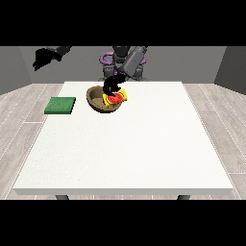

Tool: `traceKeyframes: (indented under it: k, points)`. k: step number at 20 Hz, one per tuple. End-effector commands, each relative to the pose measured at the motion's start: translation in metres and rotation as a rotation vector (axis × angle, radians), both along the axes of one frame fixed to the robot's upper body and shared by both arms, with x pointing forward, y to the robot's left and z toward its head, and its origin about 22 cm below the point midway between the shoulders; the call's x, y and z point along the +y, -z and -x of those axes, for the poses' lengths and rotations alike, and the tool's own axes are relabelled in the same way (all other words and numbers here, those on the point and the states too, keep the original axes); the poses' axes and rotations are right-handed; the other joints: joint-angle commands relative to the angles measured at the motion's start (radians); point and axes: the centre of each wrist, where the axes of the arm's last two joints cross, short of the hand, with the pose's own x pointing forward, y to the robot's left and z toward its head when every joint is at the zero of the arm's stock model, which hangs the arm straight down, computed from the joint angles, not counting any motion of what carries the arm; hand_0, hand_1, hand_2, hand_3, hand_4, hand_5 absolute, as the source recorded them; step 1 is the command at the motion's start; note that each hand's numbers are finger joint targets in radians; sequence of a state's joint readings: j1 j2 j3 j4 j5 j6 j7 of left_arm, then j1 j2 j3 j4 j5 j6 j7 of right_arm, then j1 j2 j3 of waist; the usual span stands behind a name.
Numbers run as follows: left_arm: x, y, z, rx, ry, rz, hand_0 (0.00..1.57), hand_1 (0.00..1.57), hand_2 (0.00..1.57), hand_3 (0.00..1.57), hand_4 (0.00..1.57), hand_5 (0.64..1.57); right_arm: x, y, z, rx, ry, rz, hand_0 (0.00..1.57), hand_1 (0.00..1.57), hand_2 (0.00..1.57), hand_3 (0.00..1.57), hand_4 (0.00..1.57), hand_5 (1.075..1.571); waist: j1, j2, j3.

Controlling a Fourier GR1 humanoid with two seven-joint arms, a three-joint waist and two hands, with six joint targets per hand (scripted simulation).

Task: Pick the cup and pour the ball into the bowl, then pick the bowl and place it on the pad

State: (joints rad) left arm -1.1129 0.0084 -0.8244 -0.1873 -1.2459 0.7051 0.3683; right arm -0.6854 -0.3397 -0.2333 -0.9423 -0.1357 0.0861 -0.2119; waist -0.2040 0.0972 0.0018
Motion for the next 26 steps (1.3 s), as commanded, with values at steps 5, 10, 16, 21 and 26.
traceKeyframes:
  k: [5,10,16,21,26]
  points:
    - [-0.029,-0.008,0.011,-0.057,0.000,-0.176,1.53,1.53,1.57,1.57,1.48,1.209,-0.003,0.020,0.004,0.024,0.006,-0.008,0.00,0.00,0.36,0.65,0.58,1.564,0.002,-0.019,-0.0013]
    - [-0.044,-0.018,0.015,-0.078,0.014,-0.215,1.53,1.53,1.57,1.57,1.46,1.228,0.007,0.034,0.009,0.031,0.008,-0.004,0.00,0.00,0.35,0.63,0.59,1.564,0.007,-0.023,-0.0014]
    - [-0.052,-0.040,0.012,0.009,0.061,-0.065,1.53,1.53,1.57,1.57,1.51,1.180,-0.021,0.036,0.018,0.046,0.065,-0.025,0.00,0.00,0.35,0.63,0.59,1.564,0.066,-0.059,-0.0017]
    - [-0.043,-0.098,-0.005,0.006,0.095,0.218,1.48,1.48,1.57,1.57,1.36,1.362,-0.054,0.064,0.040,0.130,0.161,0.006,0.00,0.00,0.37,0.64,0.56,1.564,0.155,-0.120,-0.0017]
    - [0.018,-0.104,-0.017,-0.030,0.069,0.469,1.57,1.57,1.57,1.57,1.15,1.501,-0.061,0.061,0.042,0.160,0.204,0.012,0.00,0.00,0.47,0.62,0.57,1.564,0.239,-0.127,-0.0035]
